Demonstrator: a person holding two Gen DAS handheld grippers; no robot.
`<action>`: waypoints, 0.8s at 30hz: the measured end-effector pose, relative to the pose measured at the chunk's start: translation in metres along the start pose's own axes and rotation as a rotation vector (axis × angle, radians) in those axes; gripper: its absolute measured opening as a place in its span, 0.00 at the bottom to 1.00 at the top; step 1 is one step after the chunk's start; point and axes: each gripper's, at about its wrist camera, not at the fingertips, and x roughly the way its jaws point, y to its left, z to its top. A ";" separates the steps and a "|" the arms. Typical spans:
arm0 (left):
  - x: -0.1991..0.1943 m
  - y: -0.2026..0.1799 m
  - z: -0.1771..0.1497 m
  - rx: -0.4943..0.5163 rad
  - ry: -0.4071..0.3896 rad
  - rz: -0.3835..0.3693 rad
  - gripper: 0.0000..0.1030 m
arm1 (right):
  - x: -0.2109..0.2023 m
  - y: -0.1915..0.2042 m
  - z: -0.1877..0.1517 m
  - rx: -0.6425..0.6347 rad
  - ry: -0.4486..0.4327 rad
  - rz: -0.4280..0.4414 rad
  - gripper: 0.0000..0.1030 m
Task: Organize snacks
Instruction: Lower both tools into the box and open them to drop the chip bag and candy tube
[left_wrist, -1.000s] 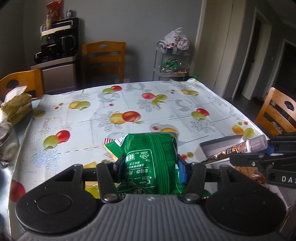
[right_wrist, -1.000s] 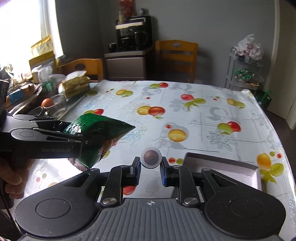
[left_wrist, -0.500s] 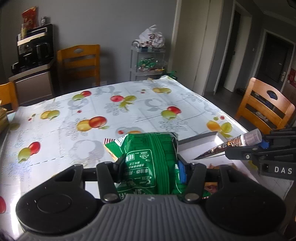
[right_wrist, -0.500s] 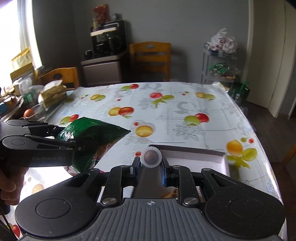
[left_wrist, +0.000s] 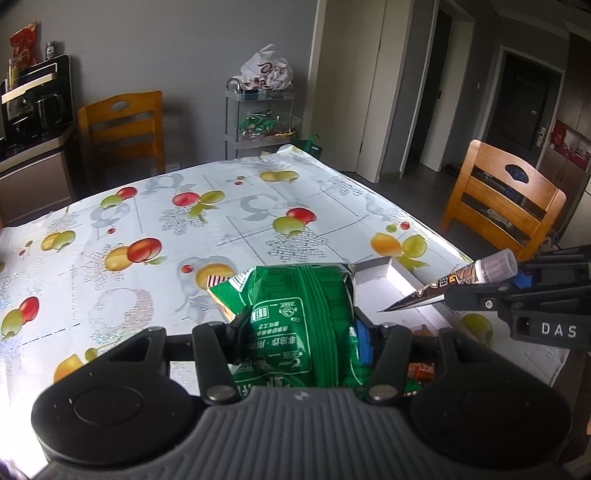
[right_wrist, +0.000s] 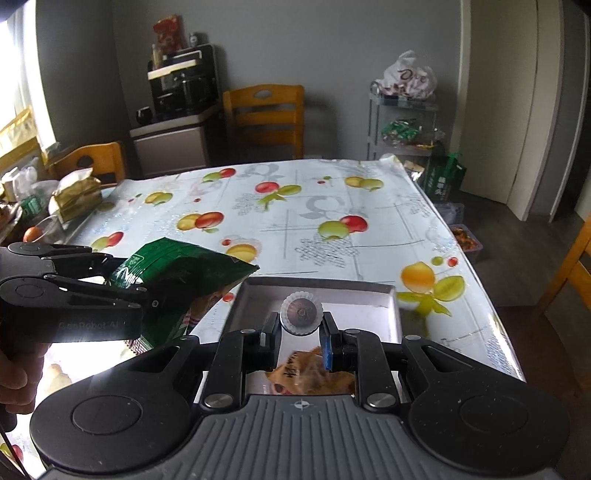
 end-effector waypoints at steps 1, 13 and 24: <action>0.002 -0.003 0.000 0.004 0.002 -0.003 0.50 | 0.000 -0.003 -0.001 0.004 0.001 -0.003 0.23; 0.027 -0.029 -0.009 0.051 0.060 -0.039 0.50 | 0.012 -0.023 -0.011 0.028 0.038 -0.018 0.23; 0.048 -0.046 -0.017 0.087 0.100 -0.067 0.50 | 0.021 -0.031 -0.028 0.040 0.088 -0.019 0.23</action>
